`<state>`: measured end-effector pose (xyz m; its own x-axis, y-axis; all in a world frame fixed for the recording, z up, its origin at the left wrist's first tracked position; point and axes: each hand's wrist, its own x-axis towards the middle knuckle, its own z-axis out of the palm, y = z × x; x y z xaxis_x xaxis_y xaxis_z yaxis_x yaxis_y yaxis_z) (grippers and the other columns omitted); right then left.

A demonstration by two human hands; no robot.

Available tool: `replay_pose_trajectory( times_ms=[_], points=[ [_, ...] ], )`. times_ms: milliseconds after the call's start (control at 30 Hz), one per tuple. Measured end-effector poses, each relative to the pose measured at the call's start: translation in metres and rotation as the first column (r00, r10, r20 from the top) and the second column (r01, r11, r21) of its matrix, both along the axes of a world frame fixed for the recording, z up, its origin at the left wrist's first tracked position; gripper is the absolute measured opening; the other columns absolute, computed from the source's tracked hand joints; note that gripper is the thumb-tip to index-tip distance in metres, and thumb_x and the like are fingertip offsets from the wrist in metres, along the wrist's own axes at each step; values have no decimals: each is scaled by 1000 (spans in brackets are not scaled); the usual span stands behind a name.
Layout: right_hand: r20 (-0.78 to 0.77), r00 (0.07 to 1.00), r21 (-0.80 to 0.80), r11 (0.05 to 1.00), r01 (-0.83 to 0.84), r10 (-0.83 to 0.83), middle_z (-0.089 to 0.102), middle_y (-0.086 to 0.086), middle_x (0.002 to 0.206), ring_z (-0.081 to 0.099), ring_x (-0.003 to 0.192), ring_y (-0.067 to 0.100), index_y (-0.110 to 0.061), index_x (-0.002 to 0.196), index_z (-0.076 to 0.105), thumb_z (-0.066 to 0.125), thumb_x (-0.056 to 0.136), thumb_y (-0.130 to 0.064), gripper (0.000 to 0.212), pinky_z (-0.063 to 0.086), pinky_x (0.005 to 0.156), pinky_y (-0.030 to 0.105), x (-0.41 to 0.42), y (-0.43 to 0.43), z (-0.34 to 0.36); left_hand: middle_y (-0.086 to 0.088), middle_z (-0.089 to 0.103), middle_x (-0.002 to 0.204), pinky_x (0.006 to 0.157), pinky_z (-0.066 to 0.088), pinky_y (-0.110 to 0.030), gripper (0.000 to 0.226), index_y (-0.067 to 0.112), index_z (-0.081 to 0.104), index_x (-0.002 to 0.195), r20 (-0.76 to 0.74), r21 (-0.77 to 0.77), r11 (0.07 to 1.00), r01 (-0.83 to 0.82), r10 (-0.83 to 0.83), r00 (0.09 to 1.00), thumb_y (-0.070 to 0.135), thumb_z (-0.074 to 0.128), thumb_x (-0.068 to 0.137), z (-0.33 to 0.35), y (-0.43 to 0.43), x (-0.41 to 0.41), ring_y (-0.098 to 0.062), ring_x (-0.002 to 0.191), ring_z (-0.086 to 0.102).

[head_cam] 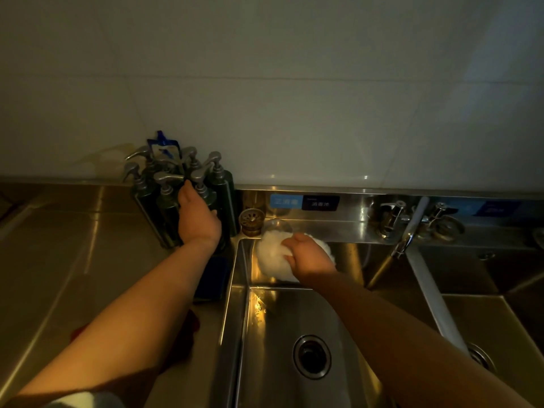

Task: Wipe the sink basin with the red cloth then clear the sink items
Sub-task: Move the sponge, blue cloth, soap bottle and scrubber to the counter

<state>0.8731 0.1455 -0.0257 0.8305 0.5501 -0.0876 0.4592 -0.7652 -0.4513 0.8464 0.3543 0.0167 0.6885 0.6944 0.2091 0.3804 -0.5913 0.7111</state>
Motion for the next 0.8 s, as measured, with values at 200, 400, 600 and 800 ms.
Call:
replay_pose_trajectory(
  times_ms=[200,400,600,800],
  points=[
    [53,998,-37,999,-35,37,49,14,126,48,112,28,-8,124,52,49,94,-18,32,39,92,33,-11,12,10,-10,14,156,111,29,-38,78,11,15,149,-8,78,995,58,-57,998,1,61,86,4,-1,-24,-29,139,28],
    [34,999,-16,1000,-11,12,48,11,133,46,122,29,-15,131,49,51,94,-28,40,37,102,39,-27,27,21,-12,24,152,110,31,-39,72,9,26,145,11,106,985,133,-134,991,6,65,85,5,3,-59,-30,135,33],
    [84,994,146,985,-89,77,52,10,130,49,119,27,-17,128,53,53,92,-26,37,40,99,37,-54,59,32,-14,42,139,105,29,-27,74,9,41,138,-153,28,899,437,-428,891,15,78,74,-8,16,-104,-27,129,40],
    [157,962,168,954,-250,225,57,10,126,50,118,25,-14,124,58,54,92,-24,33,33,99,29,-81,109,39,-15,51,127,100,34,-28,53,11,57,125,-246,18,893,449,-432,868,9,74,75,-14,45,-128,-27,119,48]
  ],
)
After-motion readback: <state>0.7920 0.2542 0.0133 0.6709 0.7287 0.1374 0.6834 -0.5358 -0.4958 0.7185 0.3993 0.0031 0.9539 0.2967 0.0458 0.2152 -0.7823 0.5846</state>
